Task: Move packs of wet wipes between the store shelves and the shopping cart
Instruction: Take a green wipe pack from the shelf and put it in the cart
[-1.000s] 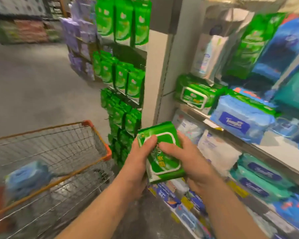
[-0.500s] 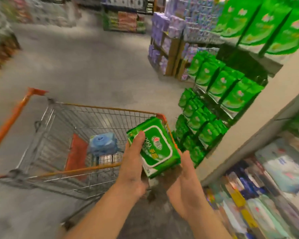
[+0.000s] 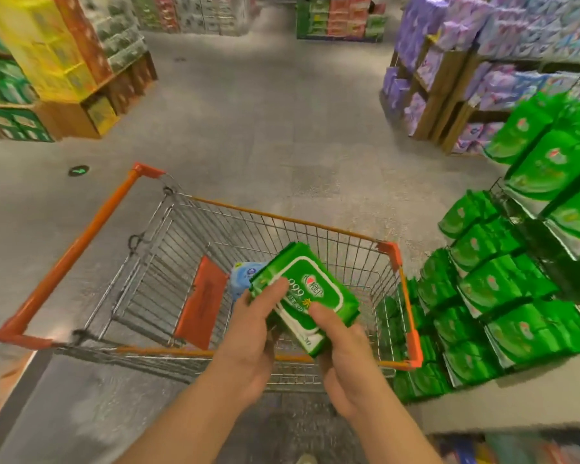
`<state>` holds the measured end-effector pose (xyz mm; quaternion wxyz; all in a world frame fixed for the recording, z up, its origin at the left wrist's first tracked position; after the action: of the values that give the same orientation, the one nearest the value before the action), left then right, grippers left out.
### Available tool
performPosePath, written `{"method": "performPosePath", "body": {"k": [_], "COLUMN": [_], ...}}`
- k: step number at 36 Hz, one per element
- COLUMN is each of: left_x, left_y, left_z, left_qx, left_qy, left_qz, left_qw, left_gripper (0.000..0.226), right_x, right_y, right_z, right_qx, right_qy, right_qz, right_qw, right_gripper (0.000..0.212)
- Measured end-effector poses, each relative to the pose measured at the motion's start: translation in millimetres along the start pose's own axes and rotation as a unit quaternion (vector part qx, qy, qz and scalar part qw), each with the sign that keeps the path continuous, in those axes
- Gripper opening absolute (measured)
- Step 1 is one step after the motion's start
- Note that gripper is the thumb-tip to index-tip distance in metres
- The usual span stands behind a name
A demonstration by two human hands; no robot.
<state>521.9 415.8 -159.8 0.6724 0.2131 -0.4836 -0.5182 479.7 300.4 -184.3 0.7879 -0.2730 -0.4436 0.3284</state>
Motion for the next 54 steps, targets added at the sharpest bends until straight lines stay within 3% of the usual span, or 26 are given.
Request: {"method": "performPosePath", "body": {"k": [2,5,10,18,29,33,39,42,48,51,54], "left_x": [-6,-17,-38,-80,-117,-114,-109,-104,-96,-94,-93], "left_y": [1,2,8,24,30,16,-24,-51,-109,-140,-171], "left_z": [-10,-23,-45,-96,-174,-196,-236,-261,-314,-344,-375], "left_qx": [0.003,-0.005,-0.025,-0.101,-0.195,-0.223,-0.276,-0.305,-0.316,-0.329,-0.347], "left_qy": [0.006,0.017,0.029,-0.03,-0.041,-0.07,-0.05,-0.023,0.025,0.058,0.068], "left_qz": [-0.024,-0.041,-0.041,-0.075,-0.073,-0.109,-0.139,-0.122,-0.095,-0.074,-0.025], "left_qw": [1.0,0.999,0.998,0.992,0.977,0.966,0.95,0.944,0.944,0.939,0.935], "left_gripper": [0.067,0.075,0.073,0.08,0.068,0.063,0.043,0.035,0.052,0.04,0.045], "right_x": [2,7,20,45,51,35,-11,-37,-93,-118,-143], "right_y": [0,4,10,9,20,28,46,57,80,92,106], "right_z": [-11,-26,-55,-110,-166,-181,-218,-245,-313,-349,-384], "right_qx": [0.009,0.035,0.075,0.084,0.12,0.136,0.171,0.19,0.205,0.205,0.206], "right_qy": [-0.005,0.0,-0.005,-0.002,0.025,0.075,0.129,0.147,0.164,0.162,0.156], "right_qz": [-0.004,-0.025,-0.001,0.078,0.118,0.119,0.115,0.108,0.132,0.142,0.154], "right_qw": [1.0,0.999,0.997,0.993,0.985,0.981,0.97,0.965,0.956,0.955,0.954], "right_gripper": [0.073,0.063,0.061,0.057,0.063,0.078,0.06,0.065,0.057,0.059,0.068]}}
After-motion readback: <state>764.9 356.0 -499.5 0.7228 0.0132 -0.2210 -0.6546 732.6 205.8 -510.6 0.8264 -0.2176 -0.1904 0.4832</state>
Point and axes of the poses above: each hand's wrist, its own z-axis away from the middle knuckle, its own x-axis out of the palm, y = z × x, the point moved 2 cm from there along -z, towards the middle knuckle, and after that the axes turned 2 degrees about x, right-handed, at the moved point
